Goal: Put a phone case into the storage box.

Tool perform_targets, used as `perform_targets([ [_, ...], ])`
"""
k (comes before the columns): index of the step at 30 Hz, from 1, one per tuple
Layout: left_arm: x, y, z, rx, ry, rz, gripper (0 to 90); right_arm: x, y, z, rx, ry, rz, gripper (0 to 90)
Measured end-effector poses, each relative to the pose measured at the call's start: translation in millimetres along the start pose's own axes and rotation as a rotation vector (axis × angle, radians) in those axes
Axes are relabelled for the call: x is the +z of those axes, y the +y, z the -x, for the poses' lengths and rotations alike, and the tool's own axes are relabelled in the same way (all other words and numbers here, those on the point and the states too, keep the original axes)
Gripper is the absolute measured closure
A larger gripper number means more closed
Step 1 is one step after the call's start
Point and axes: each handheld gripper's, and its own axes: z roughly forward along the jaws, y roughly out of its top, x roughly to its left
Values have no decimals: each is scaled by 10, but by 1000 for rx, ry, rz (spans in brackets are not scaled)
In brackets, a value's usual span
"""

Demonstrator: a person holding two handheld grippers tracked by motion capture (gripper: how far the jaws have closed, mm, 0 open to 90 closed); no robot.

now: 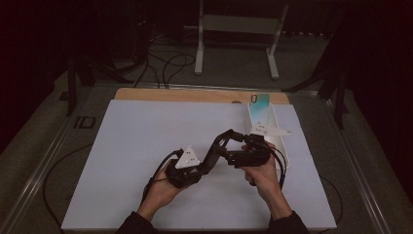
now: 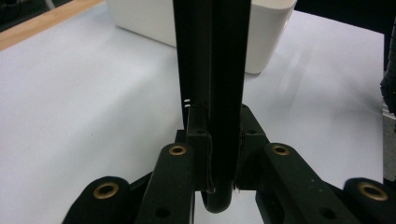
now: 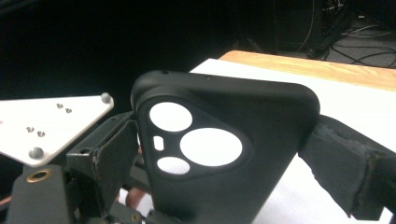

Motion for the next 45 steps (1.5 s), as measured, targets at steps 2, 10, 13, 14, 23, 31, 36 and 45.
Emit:
perform_targets([
  [2,8,-2,7,-7,-5,7,806,2,1,1,6,5,6,120],
  [10,62,1,84,17,3,-5,806,54,-6,-16,39,-14,25,110],
  [13,84,-4,91,10,-11,1,806,64,-10,-17,49,-14,33,116],
  [14,84,-4,91,10,-11,1,806,65,-12,-18,50,-13,38,117],
  [23,73,-8,67,-5,-10,8,769,61,-8,-38,40,-26,48,134],
  [31,17,-16,42,-21,-15,24,597,61,0,-54,10,-30,43,138],
  [36,-34,-35,29,-25,61,25,376,61,-3,-40,17,-34,42,138],
  [45,-176,-111,-109,-91,178,45,66,64,-1,-32,13,-37,38,139],
])
